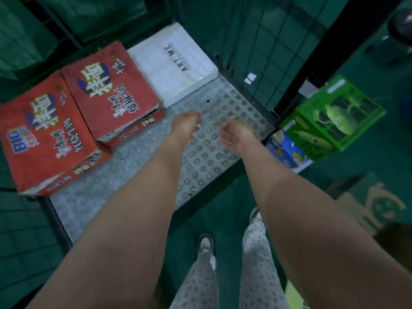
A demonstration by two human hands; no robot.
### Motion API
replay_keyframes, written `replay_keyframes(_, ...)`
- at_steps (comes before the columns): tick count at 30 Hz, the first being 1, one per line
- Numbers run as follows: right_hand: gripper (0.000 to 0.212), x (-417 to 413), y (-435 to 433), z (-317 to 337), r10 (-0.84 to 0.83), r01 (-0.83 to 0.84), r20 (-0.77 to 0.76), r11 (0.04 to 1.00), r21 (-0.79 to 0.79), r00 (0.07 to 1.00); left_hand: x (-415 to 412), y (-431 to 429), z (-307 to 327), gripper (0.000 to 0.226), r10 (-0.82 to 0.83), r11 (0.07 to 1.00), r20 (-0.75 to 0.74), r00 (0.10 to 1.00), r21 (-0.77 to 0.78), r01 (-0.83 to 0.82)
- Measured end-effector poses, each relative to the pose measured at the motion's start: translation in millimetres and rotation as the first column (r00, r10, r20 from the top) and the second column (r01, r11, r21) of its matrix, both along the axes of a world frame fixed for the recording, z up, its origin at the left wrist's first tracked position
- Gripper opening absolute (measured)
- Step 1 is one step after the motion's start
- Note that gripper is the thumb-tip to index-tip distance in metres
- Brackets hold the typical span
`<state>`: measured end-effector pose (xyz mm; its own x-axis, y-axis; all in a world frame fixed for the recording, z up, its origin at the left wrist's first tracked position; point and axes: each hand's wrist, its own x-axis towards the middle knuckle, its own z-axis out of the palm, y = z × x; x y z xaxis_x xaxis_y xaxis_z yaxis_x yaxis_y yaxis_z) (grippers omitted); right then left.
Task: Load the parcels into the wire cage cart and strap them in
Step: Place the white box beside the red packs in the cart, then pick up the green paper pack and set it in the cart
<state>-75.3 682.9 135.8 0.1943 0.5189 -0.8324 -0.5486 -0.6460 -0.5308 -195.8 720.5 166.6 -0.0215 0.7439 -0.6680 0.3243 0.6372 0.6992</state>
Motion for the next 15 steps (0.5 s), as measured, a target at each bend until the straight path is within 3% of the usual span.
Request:
replay_keyframes(10,0.031,24,-97,28,-0.330,0.330,-0.008,0.944,0.011,0.944,43,-59,27,0.021,-0.245,0.969,0.027,0.969,-0.019,0.245)
replay_keyframes(15,0.013,52,-157,29,-0.452,0.451,0.029,0.892,0.011,0.892,87,-100,29,0.029,-0.391,0.920,0.047,0.919,-0.004,0.392)
